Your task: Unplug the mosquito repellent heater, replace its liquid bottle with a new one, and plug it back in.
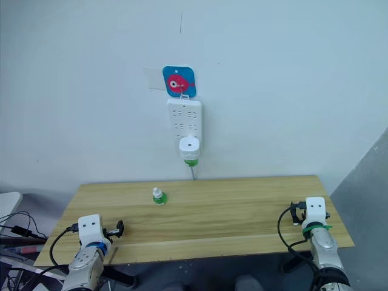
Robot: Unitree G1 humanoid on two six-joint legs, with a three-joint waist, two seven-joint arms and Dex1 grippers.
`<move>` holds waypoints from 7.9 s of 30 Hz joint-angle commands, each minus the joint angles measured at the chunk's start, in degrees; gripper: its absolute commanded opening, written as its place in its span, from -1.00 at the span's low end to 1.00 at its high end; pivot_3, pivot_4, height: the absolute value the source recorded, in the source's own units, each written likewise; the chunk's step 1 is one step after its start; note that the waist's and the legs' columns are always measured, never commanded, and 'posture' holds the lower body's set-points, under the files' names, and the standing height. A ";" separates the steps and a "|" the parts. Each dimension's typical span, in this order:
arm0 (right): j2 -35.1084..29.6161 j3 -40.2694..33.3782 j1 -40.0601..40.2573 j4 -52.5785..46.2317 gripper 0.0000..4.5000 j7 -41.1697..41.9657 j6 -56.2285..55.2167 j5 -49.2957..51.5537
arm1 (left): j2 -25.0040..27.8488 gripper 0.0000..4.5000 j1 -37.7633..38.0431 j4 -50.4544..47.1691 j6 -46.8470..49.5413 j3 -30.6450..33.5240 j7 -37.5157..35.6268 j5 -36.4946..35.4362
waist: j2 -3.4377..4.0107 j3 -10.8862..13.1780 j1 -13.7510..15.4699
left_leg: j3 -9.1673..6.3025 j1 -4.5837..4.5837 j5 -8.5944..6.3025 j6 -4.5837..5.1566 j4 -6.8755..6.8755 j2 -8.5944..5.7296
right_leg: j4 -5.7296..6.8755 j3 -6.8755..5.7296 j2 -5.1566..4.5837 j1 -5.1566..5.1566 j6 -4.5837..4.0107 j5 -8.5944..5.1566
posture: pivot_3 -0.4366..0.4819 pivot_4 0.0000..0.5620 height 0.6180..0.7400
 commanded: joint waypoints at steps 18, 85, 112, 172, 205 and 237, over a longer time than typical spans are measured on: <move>2.65 0.28 2.25 -9.82 0.99 -1.25 0.99 -0.02 | 5.70 1.00 -4.55 -0.59 -2.11 -0.01 -4.28 0.12 | 0.06 0.07 -0.57 | 0.03 -0.03 -0.01 -0.01 -0.02 0.01 | -0.04 0.01 -0.02 -0.03 0.00 0.00 | -0.16 -0.89 1.00; 3.18 13.74 -2.33 -64.92 1.00 18.66 39.03 17.04 | 11.17 0.17 -54.35 14.25 1.96 -18.49 -68.30 -3.51 | -0.06 1.58 -3.64 | -0.29 -1.51 -0.14 -0.18 0.19 0.53 | 0.48 -0.51 0.55 -1.45 -0.30 0.12 | -0.46 -0.88 1.00; 8.53 19.30 -7.59 -70.19 1.00 11.66 48.38 15.69 | 8.91 -0.38 -53.85 9.91 8.55 -15.26 -68.33 -5.37 | -0.06 1.58 -4.99 | -0.51 -1.61 -0.14 -0.18 0.21 0.54 | 0.64 -0.61 0.56 -1.55 -0.33 0.10 | -0.44 -0.80 1.00; 14.69 13.34 -14.40 -67.30 0.31 5.50 52.92 9.40 | 11.71 0.75 -49.04 8.36 5.80 -12.54 -59.65 -5.36 | -0.06 1.58 -6.45 | -1.56 -1.64 -0.01 -0.26 0.95 0.06 | 1.86 -0.78 0.37 -1.53 -0.29 0.06 | -0.35 -0.88 1.00; 28.90 -18.54 -17.66 -59.41 0.31 -24.01 71.27 64.17 | -10.12 0.98 -13.42 -47.33 4.26 -29.38 -26.20 2.35 | 0.30 1.64 -3.58 | -0.79 -1.07 -0.05 -0.19 0.91 0.12 | 1.83 -0.20 0.52 -1.14 -0.02 -0.11 | -0.25 -0.74 1.00; 22.24 -7.37 -12.97 -62.00 0.31 -29.84 63.70 77.81 | -14.34 -0.21 -17.73 -36.88 -1.33 -31.04 -23.61 3.21 | 0.55 1.90 -3.66 | -0.70 -1.21 -0.05 -0.19 0.57 0.13 | 1.09 -0.13 0.52 -1.14 0.11 -0.10 | -0.32 -0.72 1.00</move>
